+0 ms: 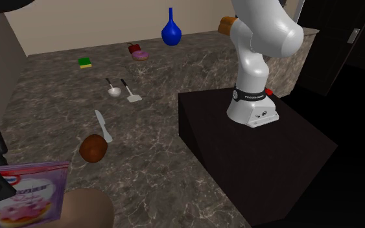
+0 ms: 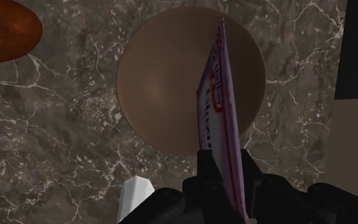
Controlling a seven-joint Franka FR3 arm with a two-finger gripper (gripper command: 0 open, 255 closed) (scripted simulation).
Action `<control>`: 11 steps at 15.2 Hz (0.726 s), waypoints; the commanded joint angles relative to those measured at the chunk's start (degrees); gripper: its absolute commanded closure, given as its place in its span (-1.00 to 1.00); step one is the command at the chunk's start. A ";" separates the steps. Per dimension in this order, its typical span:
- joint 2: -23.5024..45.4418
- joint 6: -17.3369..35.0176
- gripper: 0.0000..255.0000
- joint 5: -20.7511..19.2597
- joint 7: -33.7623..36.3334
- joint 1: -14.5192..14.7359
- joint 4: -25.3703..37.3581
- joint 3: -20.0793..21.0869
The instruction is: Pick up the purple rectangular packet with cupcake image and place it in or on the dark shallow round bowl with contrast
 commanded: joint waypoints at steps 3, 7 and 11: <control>0.30 3.03 1.00 -0.18 0.18 -0.28 -2.75 -0.12; 1.05 5.63 1.00 -0.45 0.39 -0.37 -4.64 -0.29; 1.66 7.32 1.00 -0.65 0.54 -0.40 -5.75 -0.42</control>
